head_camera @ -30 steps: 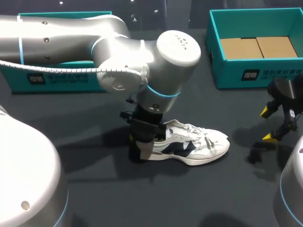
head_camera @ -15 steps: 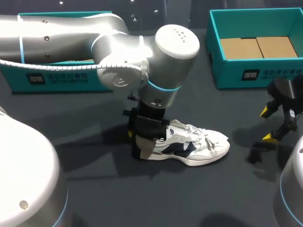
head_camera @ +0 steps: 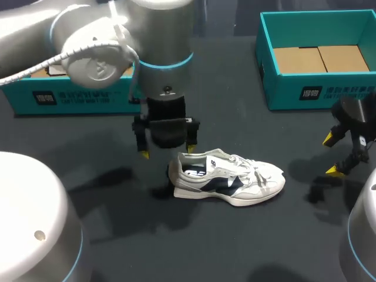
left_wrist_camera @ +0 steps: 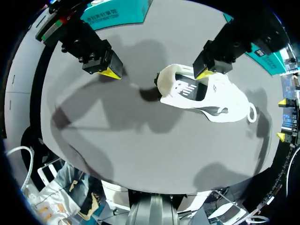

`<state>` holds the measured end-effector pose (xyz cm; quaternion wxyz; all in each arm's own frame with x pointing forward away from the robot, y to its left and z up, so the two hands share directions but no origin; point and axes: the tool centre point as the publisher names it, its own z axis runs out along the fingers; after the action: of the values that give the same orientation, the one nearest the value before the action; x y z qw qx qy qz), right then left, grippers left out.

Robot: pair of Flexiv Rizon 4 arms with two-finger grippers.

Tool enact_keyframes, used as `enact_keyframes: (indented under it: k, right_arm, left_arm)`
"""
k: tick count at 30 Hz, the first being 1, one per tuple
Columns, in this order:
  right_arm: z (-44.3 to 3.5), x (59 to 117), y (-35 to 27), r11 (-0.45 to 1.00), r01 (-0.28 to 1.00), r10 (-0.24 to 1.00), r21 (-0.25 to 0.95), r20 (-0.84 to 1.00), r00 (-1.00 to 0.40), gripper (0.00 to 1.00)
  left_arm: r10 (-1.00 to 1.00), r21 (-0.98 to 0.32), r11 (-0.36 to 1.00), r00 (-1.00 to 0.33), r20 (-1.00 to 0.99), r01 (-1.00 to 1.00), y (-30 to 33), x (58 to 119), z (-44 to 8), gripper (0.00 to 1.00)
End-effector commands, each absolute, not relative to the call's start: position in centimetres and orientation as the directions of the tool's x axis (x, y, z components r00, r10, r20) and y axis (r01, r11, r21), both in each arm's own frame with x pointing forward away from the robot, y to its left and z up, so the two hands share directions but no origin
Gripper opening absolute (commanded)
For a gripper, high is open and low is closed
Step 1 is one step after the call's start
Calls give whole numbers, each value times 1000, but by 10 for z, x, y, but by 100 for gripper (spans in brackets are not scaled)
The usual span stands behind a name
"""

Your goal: Take the shoe out of the shoebox, open the shoe tongue, remove and reinsert the insole, then place the shoe into the shoebox

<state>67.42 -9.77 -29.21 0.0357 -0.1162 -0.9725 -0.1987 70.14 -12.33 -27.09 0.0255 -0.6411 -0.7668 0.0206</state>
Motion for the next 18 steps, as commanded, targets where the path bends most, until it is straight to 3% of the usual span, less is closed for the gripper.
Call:
enact_keyframes:
  k: [1,5,8,11,14,18]
  right_arm:
    - [-292,673,-98,895,240,213,377,113,-971,100]
    - [-292,673,-98,895,240,213,377,113,-971,100]
    - [-292,673,-98,895,240,213,377,113,-971,100]
    - [-292,673,-98,895,240,213,377,113,-971,100]
    - [-292,673,-98,895,240,213,377,113,-971,100]
    - [-292,673,-98,895,240,213,377,113,-971,100]
  left_arm:
    - [924,-106,256,-276,-266,961,-87,697,-268,100]
    - [924,-106,256,-276,-266,961,-87,697,-268,100]
    - [869,-148,358,-387,-308,922,-78,696,-268,100]
    - [760,-249,466,-528,-378,849,-66,697,-268,100]
    - [599,-457,547,-709,-373,702,-53,704,-273,100]
    - [599,-457,547,-709,-373,702,-53,704,-273,100]
